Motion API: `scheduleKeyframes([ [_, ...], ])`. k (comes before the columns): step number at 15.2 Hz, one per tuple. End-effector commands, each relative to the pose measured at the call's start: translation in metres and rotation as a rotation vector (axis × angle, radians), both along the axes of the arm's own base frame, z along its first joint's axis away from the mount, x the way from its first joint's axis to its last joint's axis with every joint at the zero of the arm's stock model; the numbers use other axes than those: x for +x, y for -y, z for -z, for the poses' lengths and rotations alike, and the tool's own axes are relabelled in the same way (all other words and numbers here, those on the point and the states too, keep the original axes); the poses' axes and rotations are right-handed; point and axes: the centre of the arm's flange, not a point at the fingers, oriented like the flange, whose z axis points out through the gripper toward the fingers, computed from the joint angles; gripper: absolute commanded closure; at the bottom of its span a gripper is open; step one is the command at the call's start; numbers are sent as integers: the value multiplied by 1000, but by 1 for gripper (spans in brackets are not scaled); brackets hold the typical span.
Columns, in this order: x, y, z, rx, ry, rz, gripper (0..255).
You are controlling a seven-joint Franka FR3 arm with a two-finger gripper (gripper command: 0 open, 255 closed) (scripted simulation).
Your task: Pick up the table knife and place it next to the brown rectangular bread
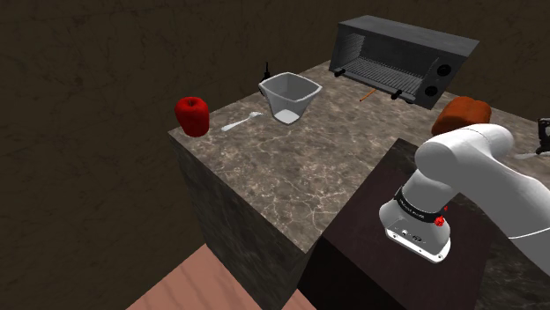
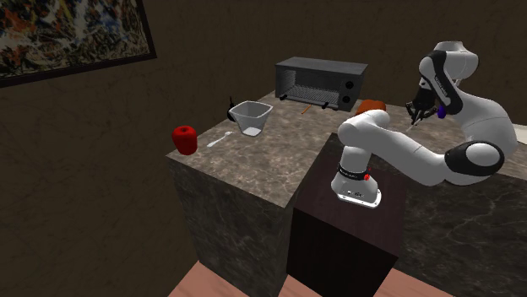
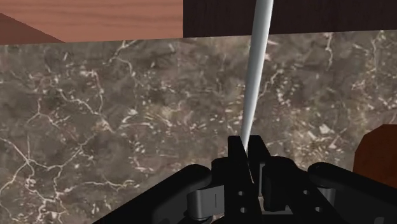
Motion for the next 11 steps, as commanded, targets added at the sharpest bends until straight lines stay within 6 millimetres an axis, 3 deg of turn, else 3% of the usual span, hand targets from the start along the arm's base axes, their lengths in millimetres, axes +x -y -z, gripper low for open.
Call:
scheduleKeyframes([
  [1, 0, 0, 10, -1, 3, -1, 255],
  [11, 0, 0, 63, -1, 3, -1, 255],
])
